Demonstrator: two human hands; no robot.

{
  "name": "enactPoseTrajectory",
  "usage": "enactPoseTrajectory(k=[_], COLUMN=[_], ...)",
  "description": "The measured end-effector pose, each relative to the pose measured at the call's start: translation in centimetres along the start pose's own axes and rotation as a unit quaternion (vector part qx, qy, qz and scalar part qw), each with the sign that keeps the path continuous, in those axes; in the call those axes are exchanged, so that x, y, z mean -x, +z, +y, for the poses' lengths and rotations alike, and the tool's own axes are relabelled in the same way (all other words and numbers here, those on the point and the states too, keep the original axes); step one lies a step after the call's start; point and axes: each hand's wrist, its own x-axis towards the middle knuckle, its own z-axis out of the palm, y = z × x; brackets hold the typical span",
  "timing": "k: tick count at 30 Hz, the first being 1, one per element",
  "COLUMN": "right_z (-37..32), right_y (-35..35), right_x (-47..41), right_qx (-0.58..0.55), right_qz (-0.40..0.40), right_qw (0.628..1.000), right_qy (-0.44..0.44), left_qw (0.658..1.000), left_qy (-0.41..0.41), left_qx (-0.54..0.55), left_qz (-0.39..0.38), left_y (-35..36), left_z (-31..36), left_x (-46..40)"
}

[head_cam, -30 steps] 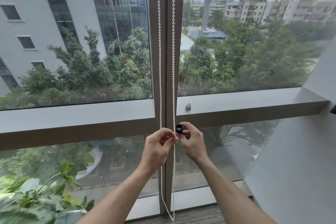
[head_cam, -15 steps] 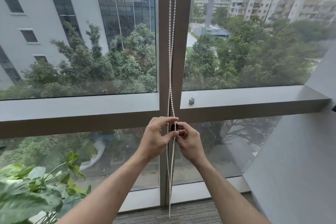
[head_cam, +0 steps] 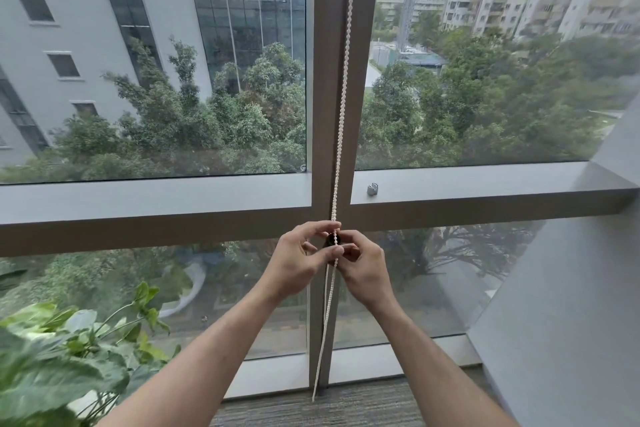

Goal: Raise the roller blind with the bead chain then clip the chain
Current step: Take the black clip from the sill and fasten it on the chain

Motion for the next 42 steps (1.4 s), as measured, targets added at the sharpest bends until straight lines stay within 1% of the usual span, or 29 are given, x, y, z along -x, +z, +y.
enactPoseTrajectory(k=[3,8,12,20,22,24,27,29,31,36,42], right_z=[-0.1,-0.3,-0.2,0.7,0.9,1.0,1.2,1.6,2.0,2.9,4.0], right_y=[0.1,0.0,-0.4,-1.4,-1.8,-2.4,-3.1,-3.5,-4.0,-4.4,-4.1], right_x=[0.1,-0.1,-0.2,-0.6,-1.0,-1.7,-3.3,-4.9,-6.9,-11.3,-13.5], right_qx=[0.003,-0.025,-0.010,-0.050,-0.031,-0.009,0.017,0.064,0.102,0.152,0.278], right_qz=[0.002,0.001,-0.007,-0.046,-0.046,-0.024,0.061,0.123,0.160,0.181,0.143], right_qw=[1.000,0.999,0.999,0.996,0.997,0.997,0.993,0.983,0.972,0.955,0.929], right_qy=[0.007,0.028,0.042,0.059,0.059,0.070,0.100,0.116,0.137,0.177,0.196], left_qw=[0.999,0.995,0.994,0.995,0.995,0.995,0.994,0.994,0.994,0.993,0.994], left_qy=[-0.020,-0.029,-0.031,-0.025,-0.026,-0.029,-0.039,-0.043,-0.047,-0.042,-0.050], left_qx=[0.037,0.092,0.099,0.094,0.094,0.096,0.102,0.100,0.098,0.107,0.102], left_qz=[-0.014,-0.027,-0.031,-0.008,-0.005,-0.004,0.001,-0.001,-0.003,0.008,0.009], left_y=[-0.3,-0.5,-0.4,0.3,0.3,0.4,0.6,0.7,0.8,0.8,0.2], left_z=[0.0,0.1,-0.1,-0.5,-0.4,-0.2,-0.1,0.0,0.1,0.3,0.5], left_x=[0.2,0.5,0.5,0.4,0.3,0.2,0.3,0.3,0.5,0.9,1.5])
